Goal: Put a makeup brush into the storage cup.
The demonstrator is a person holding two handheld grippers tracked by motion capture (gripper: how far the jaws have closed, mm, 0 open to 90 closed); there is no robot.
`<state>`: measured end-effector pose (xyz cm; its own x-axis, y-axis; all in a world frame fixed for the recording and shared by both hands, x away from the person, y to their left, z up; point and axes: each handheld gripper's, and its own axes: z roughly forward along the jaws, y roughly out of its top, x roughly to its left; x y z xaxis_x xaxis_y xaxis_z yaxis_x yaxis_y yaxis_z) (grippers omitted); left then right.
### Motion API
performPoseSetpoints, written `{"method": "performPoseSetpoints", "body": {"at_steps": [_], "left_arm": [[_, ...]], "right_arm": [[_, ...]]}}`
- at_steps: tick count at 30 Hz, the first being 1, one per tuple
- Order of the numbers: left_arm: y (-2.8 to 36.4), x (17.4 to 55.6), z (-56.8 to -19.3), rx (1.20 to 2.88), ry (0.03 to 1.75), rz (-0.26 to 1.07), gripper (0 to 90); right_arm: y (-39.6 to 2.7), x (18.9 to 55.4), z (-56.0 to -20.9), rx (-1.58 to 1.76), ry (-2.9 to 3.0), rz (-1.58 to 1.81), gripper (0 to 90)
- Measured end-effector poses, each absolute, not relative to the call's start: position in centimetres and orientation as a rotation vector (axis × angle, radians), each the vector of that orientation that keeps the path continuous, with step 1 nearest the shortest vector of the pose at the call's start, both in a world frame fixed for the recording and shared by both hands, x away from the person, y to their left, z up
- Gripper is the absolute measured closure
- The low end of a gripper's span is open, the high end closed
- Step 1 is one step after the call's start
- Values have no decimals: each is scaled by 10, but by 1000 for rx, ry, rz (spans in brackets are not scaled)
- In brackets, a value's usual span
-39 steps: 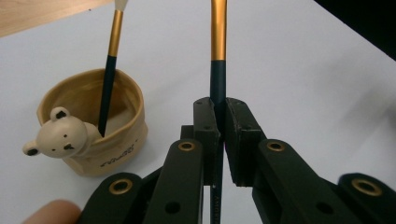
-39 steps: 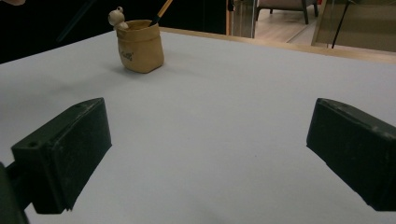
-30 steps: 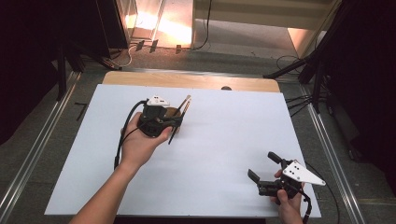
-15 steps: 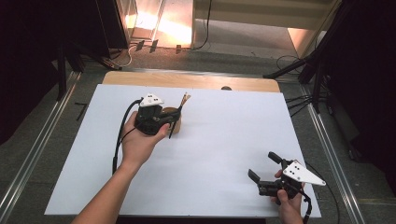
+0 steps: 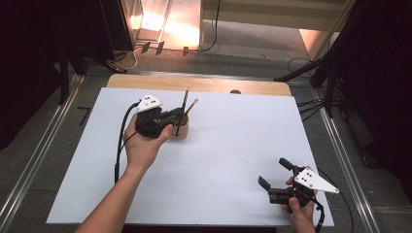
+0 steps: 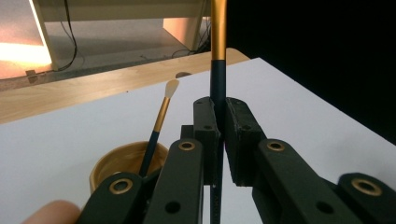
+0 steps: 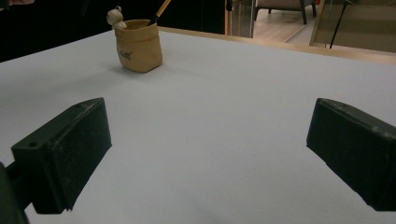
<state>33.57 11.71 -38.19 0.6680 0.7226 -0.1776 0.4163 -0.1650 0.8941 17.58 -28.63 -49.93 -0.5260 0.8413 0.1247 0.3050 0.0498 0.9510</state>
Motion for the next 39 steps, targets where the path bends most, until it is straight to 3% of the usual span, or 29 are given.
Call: {"method": "performPoseSetpoints", "body": {"at_steps": [39], "left_arm": [[115, 355, -396, 1568, 846, 444, 848]], "right_arm": [[-289, 176, -501, 1150, 1862, 1486, 2]]}}
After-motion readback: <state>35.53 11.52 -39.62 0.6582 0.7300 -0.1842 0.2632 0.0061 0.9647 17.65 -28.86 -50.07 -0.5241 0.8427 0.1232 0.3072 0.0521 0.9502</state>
